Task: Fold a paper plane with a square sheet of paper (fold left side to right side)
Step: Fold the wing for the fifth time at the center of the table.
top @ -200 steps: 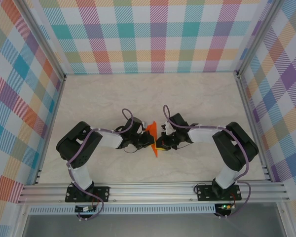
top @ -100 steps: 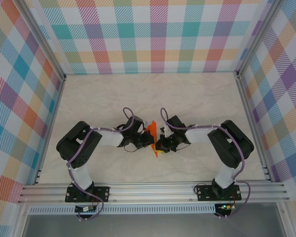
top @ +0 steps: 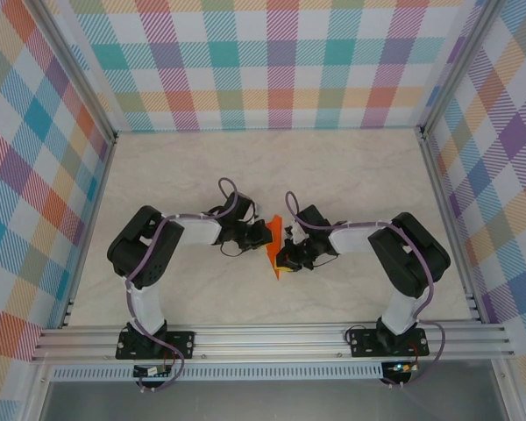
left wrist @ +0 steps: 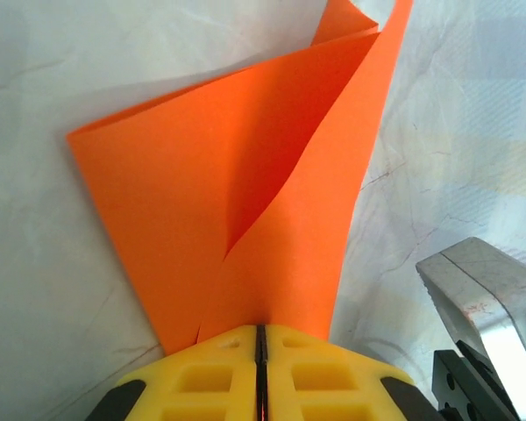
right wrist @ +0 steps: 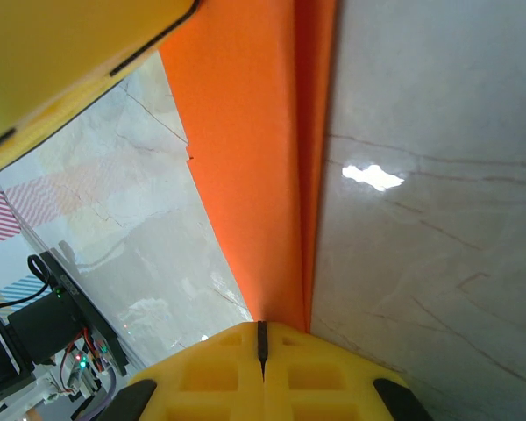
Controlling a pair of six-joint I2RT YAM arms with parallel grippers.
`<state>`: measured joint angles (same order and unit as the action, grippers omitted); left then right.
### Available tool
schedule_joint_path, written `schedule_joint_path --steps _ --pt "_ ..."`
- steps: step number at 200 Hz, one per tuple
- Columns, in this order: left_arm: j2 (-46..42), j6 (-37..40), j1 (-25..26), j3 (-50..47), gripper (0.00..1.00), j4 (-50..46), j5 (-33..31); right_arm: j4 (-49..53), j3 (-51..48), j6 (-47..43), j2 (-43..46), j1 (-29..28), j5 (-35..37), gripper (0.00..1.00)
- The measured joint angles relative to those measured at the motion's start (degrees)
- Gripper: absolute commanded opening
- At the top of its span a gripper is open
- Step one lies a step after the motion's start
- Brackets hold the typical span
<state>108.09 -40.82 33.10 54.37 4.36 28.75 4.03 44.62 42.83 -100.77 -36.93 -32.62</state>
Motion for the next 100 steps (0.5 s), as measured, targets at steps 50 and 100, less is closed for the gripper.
schedule_joint_path --steps 50,100 --pt "0.5 0.4 -0.8 0.4 0.09 0.1 1.0 -0.1 0.0 0.0 0.6 0.3 0.0 0.08" --pt "0.5 0.6 -1.5 0.4 0.08 0.3 0.6 1.7 1.1 -1.5 8.5 5.9 2.0 0.07"
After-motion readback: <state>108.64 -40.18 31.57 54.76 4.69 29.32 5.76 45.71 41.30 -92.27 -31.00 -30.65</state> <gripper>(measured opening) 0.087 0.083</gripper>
